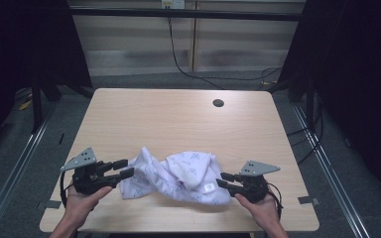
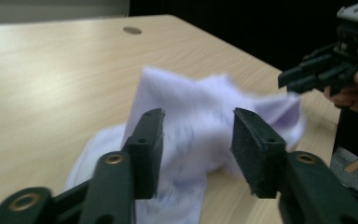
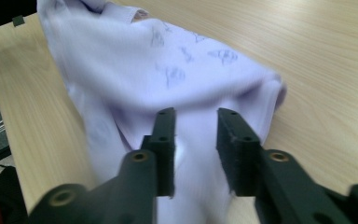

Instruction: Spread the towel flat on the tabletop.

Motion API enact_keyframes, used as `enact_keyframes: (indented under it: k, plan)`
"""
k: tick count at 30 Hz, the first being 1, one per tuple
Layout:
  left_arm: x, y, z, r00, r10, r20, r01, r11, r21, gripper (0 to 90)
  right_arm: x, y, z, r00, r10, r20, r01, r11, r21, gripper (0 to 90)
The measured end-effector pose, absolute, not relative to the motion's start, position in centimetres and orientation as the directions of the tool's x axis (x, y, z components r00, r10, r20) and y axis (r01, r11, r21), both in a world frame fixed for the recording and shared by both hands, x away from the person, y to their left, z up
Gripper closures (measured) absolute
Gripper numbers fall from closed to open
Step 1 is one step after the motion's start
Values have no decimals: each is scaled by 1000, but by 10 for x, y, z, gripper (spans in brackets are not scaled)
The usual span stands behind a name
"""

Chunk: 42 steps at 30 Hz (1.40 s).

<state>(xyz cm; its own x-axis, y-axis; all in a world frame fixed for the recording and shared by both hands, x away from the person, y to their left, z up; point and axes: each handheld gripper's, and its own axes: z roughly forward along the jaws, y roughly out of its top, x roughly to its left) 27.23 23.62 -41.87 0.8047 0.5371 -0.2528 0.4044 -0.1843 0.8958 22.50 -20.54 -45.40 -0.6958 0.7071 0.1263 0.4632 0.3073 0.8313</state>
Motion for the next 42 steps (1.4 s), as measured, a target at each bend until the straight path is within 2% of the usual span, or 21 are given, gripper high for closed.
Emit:
enact_keyframes:
  k: [2,6,10,11,13,15,16,17,18,19,20,21,25,31,32,36,42]
  plan:
    - [274,232,-417,808,535,-247,398,-186,898,447,221,-207,-452,-701,703,122,456,310,834,636]
    - [285,219,-420,813,521,-258,402,-183,897,403,220,-204,-451,-717,679,156,454,285,844,592]
    - [293,211,-442,810,524,-264,444,-252,860,385,227,-179,-455,-764,622,173,441,306,844,542]
    - [295,210,-450,808,521,-273,463,-275,843,374,228,-162,-456,-790,585,184,423,302,854,492]
    - [295,207,-467,802,526,-285,497,-323,805,397,231,-147,-457,-817,549,178,408,332,851,452]
    - [292,206,-478,805,534,-259,500,-374,781,504,234,-134,-460,-830,527,184,408,348,844,430]
    - [292,207,-481,799,541,-264,510,-377,773,545,236,-129,-463,-827,536,172,409,363,837,441]
    - [293,208,-482,794,545,-269,517,-373,771,638,239,-126,-466,-817,556,155,416,381,825,492]
    - [294,211,-482,794,550,-257,509,-372,776,716,244,-125,-470,-807,569,157,431,386,816,609]
    - [296,213,-481,792,549,-267,513,-361,779,716,244,-125,-470,-807,569,157,431,386,816,609]
    - [297,216,-480,785,554,-279,518,-337,786,809,253,-129,-475,-783,599,167,446,354,822,732]
    - [298,219,-478,780,558,-283,516,-318,796,823,257,-133,-473,-773,611,169,447,337,829,835]
    - [297,229,-461,783,554,-284,487,-261,833,836,268,-157,-448,-733,657,178,429,242,870,846]
    - [292,236,-428,798,535,-278,416,-155,896,837,281,-193,-398,-674,728,126,362,177,915,847]
    - [290,237,-423,805,526,-273,401,-145,904,837,281,-193,-398,-674,728,126,362,177,915,847]
    - [282,235,-403,836,494,-241,345,-130,930,838,288,-214,-356,-634,769,82,294,142,945,848]
    - [259,233,-388,877,424,-224,304,-129,944,837,283,-234,-324,-586,809,56,222,93,971,848]
